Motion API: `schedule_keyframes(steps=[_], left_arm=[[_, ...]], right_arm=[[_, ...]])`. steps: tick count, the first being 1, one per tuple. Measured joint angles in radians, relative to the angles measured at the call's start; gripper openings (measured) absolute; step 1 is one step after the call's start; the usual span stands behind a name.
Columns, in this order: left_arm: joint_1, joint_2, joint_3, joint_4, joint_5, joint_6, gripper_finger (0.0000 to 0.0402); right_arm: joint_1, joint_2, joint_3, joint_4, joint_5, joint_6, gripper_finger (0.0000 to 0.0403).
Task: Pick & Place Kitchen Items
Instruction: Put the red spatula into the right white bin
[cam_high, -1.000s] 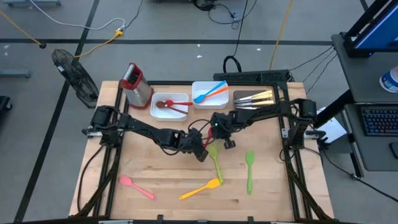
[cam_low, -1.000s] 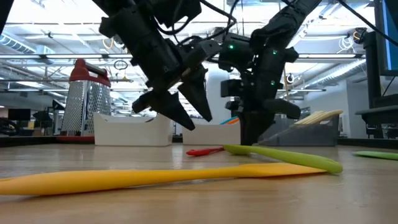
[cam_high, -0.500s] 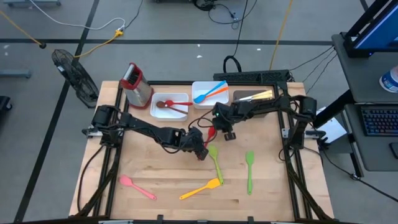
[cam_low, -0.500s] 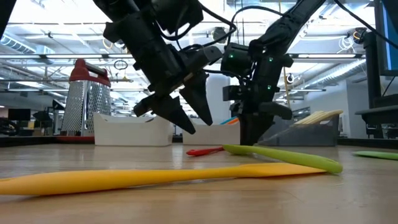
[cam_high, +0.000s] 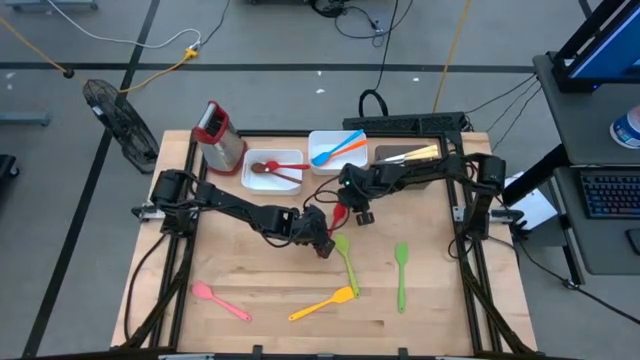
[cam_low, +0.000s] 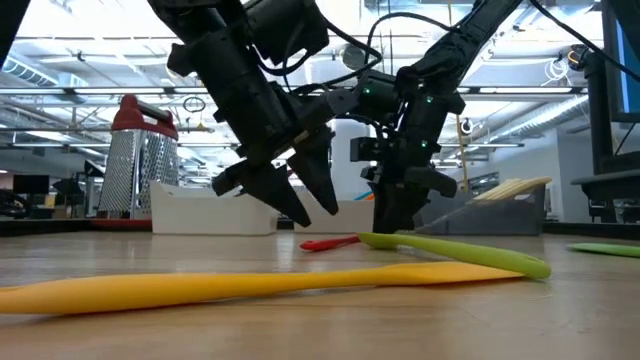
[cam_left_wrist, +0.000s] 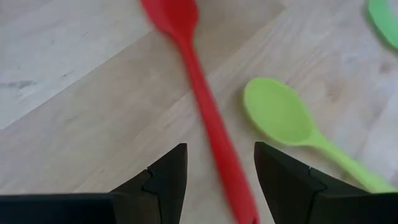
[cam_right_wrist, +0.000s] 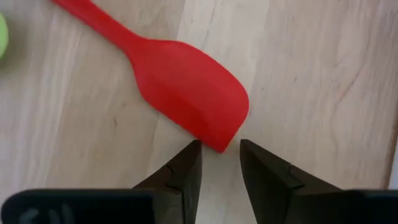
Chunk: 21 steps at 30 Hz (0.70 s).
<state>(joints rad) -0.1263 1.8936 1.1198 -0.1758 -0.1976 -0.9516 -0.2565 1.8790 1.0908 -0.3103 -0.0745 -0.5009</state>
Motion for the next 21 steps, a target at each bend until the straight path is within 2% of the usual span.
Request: schedule_keyframes(steps=[10, 21], left_arm=[[0.002, 0.032, 0.001, 0.032, 0.025, 0.000, 0.0191], [0.003, 0.059, 0.001, 0.050, 0.023, 0.006, 0.0191]], right_arm=[[-0.032, 0.004, -0.001, -0.002, -0.165, 0.174, 0.0105], [-0.039, 0.006, -0.002, 0.020, -0.272, 0.289, 0.0105]])
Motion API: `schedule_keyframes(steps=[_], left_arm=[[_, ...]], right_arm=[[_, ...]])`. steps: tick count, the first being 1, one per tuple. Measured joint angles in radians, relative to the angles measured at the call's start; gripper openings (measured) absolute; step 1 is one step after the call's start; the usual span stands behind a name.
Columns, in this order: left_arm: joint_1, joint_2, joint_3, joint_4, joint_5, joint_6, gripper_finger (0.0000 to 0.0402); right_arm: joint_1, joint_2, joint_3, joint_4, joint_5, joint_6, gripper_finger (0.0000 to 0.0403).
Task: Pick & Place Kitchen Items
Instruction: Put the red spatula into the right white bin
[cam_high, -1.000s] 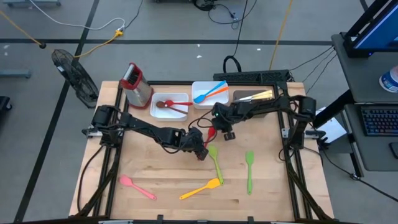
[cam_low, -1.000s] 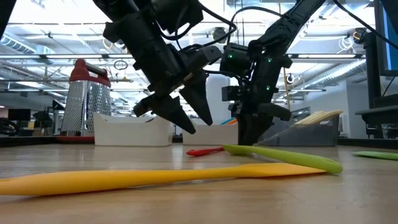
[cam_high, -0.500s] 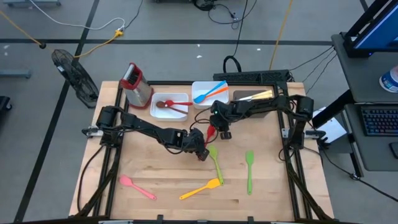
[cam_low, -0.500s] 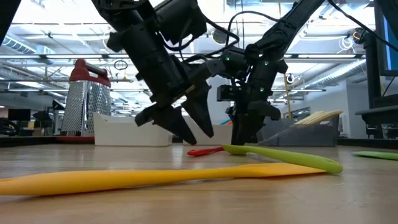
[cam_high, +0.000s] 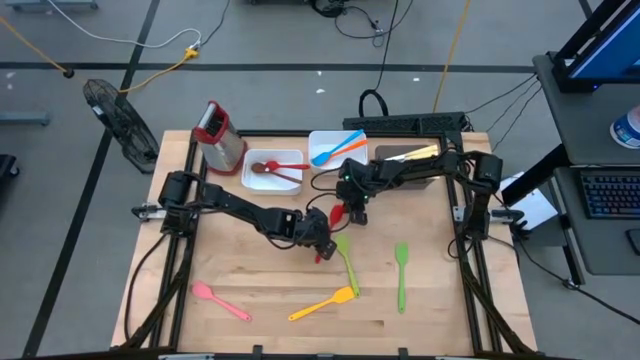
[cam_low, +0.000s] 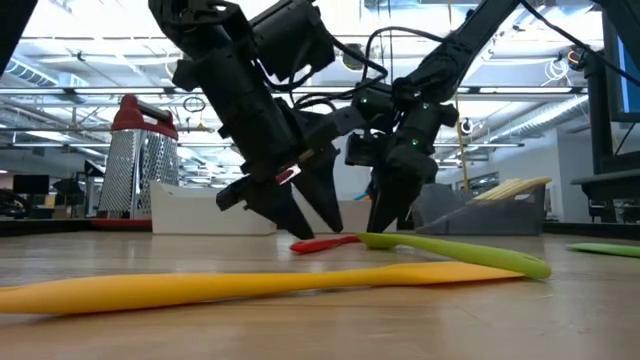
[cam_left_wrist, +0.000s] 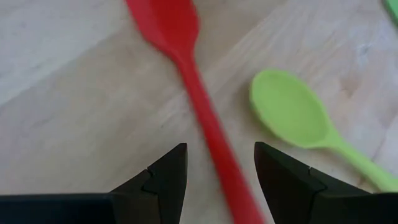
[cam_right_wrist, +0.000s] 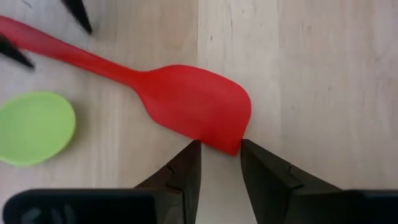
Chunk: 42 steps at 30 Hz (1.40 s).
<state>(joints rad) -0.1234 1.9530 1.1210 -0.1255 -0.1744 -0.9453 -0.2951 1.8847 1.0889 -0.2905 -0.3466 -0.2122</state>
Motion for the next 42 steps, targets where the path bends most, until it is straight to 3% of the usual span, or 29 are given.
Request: schedule_keyframes(steps=[14, 26, 36, 42], left_arm=[[-0.001, 0.053, 0.004, 0.022, 0.031, -0.008, 0.0191], [0.002, 0.055, 0.004, -0.055, 0.023, 0.001, 0.0187], [0.041, 0.054, 0.002, -0.077, 0.021, 0.071, 0.0084], [0.047, 0.085, 0.004, -0.061, 0.026, 0.080, 0.0055]], right_arm=[[-0.012, 0.000, -0.001, 0.031, -0.058, 0.101, 0.0105], [-0.012, 0.000, -0.001, 0.037, -0.058, 0.148, 0.0105], [-0.006, 0.000, -0.002, 0.052, -0.075, 0.179, 0.0105], [-0.006, 0.000, -0.002, 0.054, -0.077, 0.203, 0.0105]])
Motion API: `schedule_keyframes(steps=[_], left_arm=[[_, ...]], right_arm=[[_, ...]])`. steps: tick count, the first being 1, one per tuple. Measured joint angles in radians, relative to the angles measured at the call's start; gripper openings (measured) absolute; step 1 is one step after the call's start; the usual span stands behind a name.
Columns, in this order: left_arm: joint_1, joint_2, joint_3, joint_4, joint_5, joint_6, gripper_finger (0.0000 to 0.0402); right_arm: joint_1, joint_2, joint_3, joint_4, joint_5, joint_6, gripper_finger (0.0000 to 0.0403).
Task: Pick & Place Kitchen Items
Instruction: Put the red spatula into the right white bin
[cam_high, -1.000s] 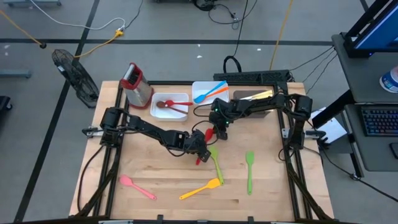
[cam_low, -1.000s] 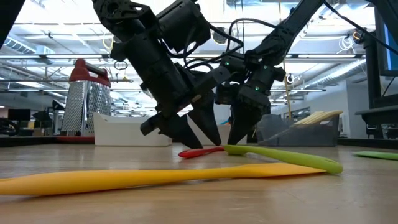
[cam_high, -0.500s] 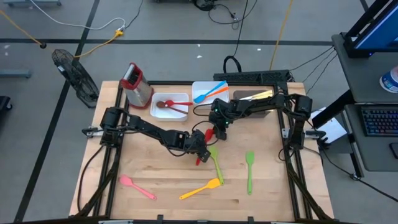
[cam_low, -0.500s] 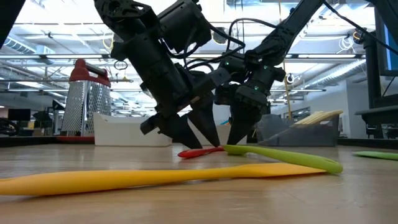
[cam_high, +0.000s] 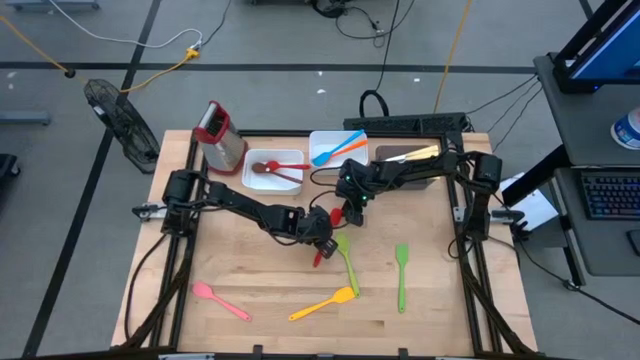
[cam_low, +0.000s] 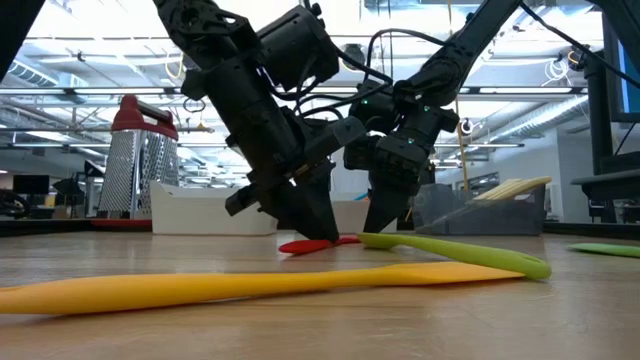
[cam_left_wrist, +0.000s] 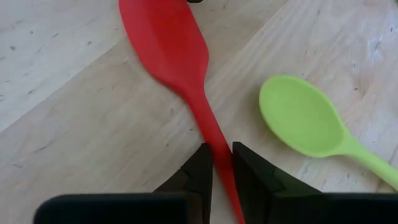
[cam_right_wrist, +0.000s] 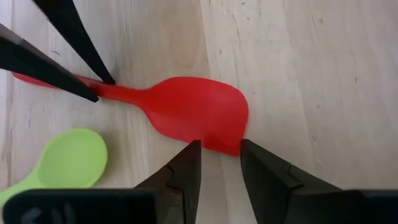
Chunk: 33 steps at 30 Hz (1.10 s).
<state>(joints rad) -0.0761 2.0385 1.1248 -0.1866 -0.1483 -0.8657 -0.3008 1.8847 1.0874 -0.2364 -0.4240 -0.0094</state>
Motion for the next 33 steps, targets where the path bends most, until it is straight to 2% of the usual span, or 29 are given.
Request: schedule_keyframes(steps=[11, 23, 29, 33], left_arm=[[0.001, 0.013, 0.001, 0.019, 0.006, -0.007, 0.0052], [0.002, 0.013, 0.001, 0.038, 0.015, -0.031, 0.0051], [0.003, 0.013, 0.001, 0.035, 0.033, -0.047, 0.0051], [0.003, 0.013, 0.001, 0.035, 0.036, -0.053, 0.0051]], right_arm=[[-0.003, 0.001, 0.000, 0.033, -0.041, 0.179, 0.0105], [-0.004, 0.001, 0.000, 0.037, -0.044, 0.258, 0.0105], [-0.034, -0.001, 0.000, -0.009, 0.021, 0.260, 0.0105], [-0.051, 0.000, 0.000, -0.016, -0.019, 0.269, 0.0105]])
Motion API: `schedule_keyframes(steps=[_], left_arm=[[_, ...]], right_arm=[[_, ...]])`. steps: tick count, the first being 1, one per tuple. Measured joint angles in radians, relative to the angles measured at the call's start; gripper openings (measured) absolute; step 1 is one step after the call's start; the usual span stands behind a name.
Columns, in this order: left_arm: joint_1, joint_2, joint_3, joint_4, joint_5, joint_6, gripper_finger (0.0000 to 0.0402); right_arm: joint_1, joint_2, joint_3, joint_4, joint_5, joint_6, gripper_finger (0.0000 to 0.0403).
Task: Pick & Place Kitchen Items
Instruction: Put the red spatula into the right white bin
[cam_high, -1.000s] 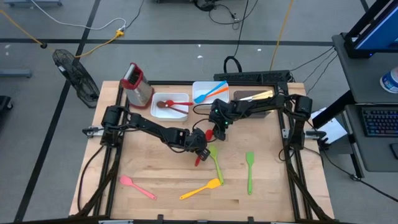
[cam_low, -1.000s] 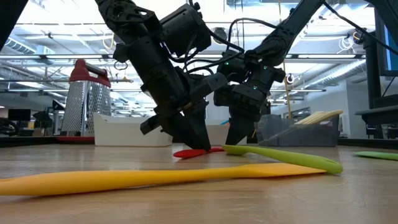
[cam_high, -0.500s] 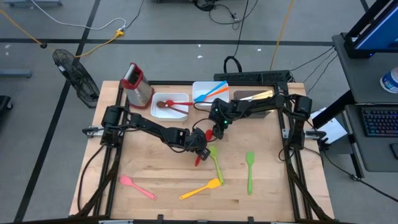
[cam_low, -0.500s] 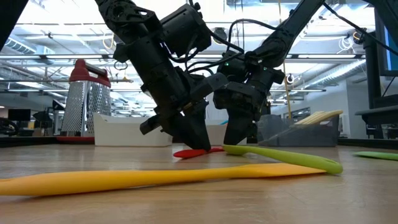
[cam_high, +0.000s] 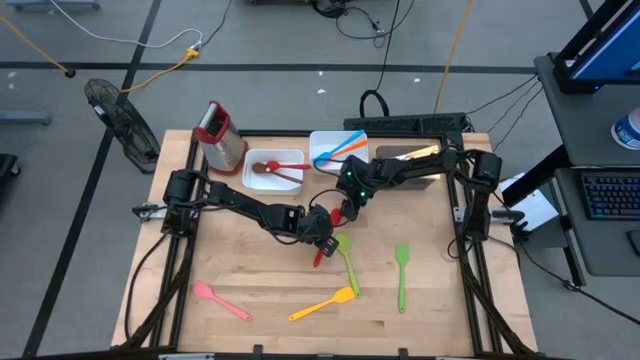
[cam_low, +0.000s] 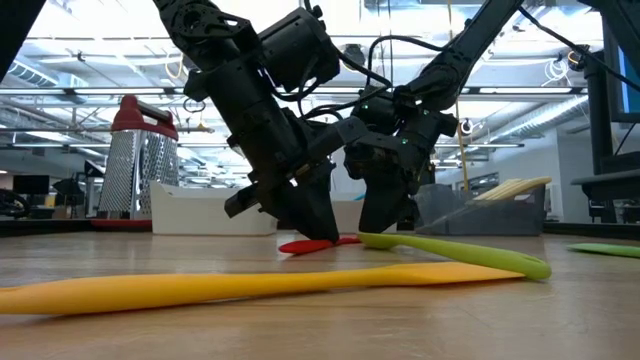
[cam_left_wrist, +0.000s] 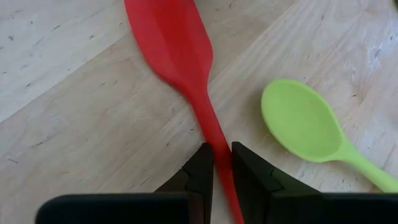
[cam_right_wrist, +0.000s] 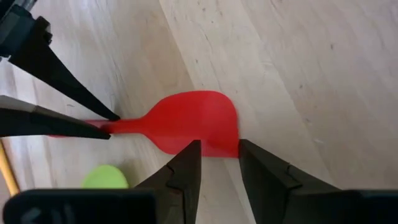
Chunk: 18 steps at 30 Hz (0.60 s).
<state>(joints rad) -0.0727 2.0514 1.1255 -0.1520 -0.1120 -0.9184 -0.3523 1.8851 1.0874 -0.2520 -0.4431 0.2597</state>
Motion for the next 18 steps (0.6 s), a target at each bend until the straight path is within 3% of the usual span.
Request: schedule_keyframes(steps=[18], left_arm=[[0.017, 0.000, 0.000, 0.026, -0.017, 0.027, 0.0051]], right_arm=[[0.025, 0.056, 0.002, 0.106, -0.119, 0.050, 0.0094]])
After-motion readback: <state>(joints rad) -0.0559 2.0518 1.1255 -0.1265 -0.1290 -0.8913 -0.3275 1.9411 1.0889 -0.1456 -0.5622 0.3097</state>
